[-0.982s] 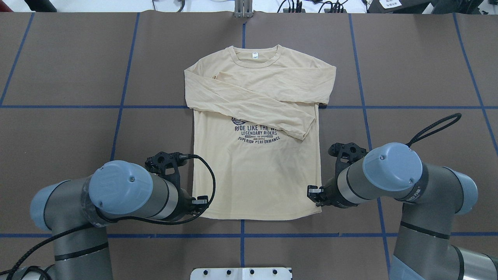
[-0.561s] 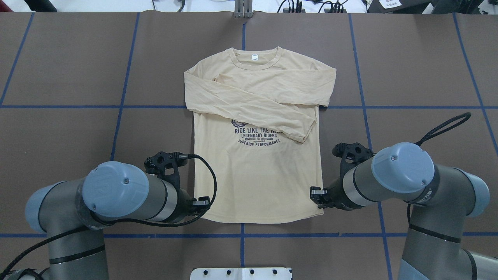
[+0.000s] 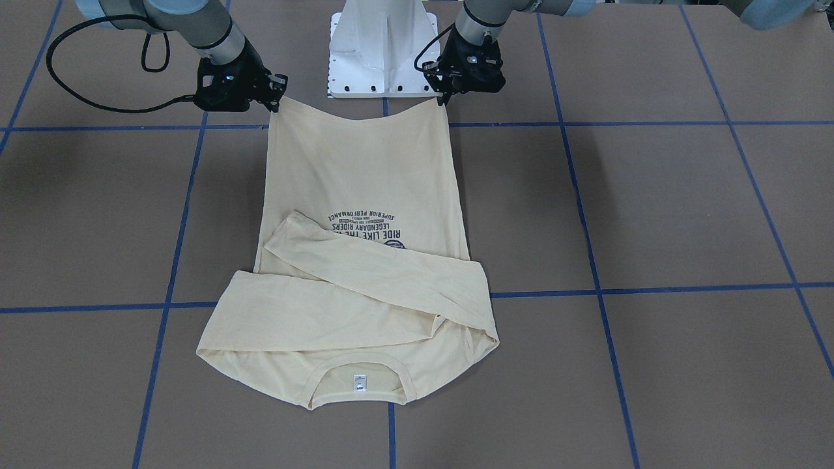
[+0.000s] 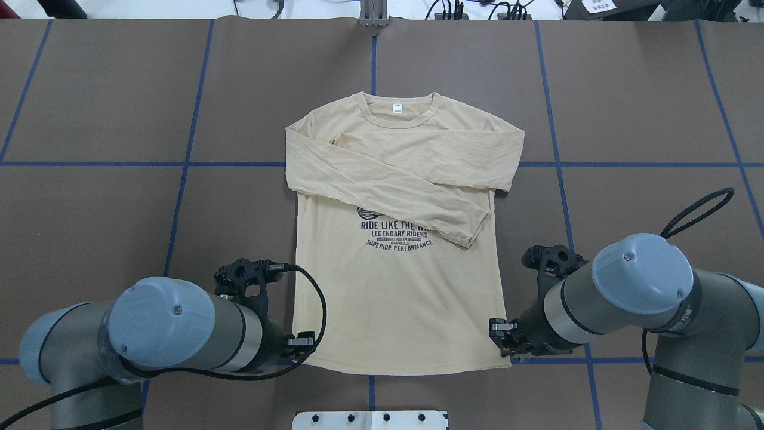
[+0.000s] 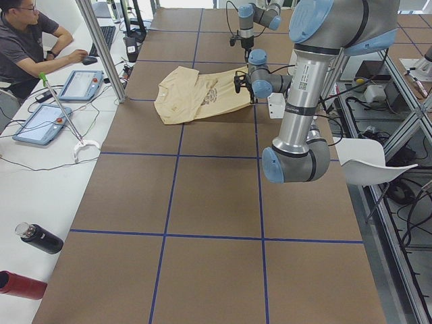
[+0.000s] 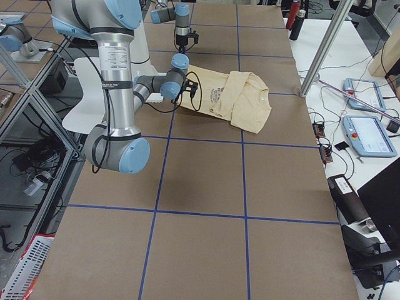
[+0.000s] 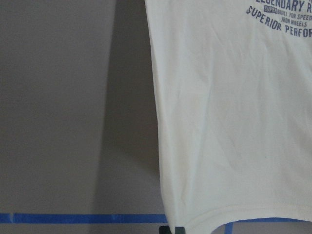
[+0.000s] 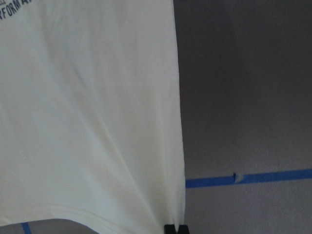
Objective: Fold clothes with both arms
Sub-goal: 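Lift the hem with both grippers and carry it toward the collar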
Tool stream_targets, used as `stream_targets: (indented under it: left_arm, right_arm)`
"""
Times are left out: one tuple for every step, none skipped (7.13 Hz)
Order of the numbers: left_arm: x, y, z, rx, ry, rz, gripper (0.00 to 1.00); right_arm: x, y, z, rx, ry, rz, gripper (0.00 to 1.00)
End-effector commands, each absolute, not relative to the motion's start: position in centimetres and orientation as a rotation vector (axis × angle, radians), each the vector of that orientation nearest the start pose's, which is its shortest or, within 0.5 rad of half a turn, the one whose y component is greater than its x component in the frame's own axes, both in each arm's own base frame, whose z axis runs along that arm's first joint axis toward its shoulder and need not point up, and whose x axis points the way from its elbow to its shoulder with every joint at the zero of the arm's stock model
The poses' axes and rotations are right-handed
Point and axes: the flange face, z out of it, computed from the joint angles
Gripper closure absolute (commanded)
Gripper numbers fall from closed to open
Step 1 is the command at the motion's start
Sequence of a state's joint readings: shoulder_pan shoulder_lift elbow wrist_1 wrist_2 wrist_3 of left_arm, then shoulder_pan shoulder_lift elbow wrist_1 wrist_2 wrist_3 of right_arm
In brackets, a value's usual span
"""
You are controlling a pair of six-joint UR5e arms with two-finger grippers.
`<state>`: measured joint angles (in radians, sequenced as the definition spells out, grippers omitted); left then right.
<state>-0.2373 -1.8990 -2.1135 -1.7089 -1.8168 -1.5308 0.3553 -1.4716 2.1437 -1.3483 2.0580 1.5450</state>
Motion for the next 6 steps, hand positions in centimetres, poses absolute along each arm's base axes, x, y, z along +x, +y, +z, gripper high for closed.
stream_targets:
  left_arm:
    - [46.9,-19.3,23.8,-0.117,1.026,0.000,1.00]
    - [46.9,-19.0,24.0,-0.121,1.021,0.004,1.00]
    - [46.7,-18.9,23.6,-0.123,1.031,0.007,1.00]
    - [46.7,-19.0,23.0,-0.121,1.044,0.009,1.00]
    - [46.1,-20.3,22.4,-0.100,1.059,-0.011,1.00]
    - [45.1,-22.7,21.7,-0.073,1.077,-0.045,1.00]
  right_arm:
    - [-42.2,-21.4,31.3,-0.367,-0.941,0.053,1.00]
    - [-42.2,-21.1,31.1,-0.373,-0.946,0.045,1.00]
    - [-42.2,-21.3,31.3,-0.376,-0.941,0.048,1.00]
    - [-42.0,-22.3,31.5,-0.363,-0.945,0.063,1.00]
    - [-41.3,-24.3,31.7,-0.342,-0.950,0.101,1.00]
    - [-40.3,-26.2,31.0,-0.320,-0.973,0.134,1.00]
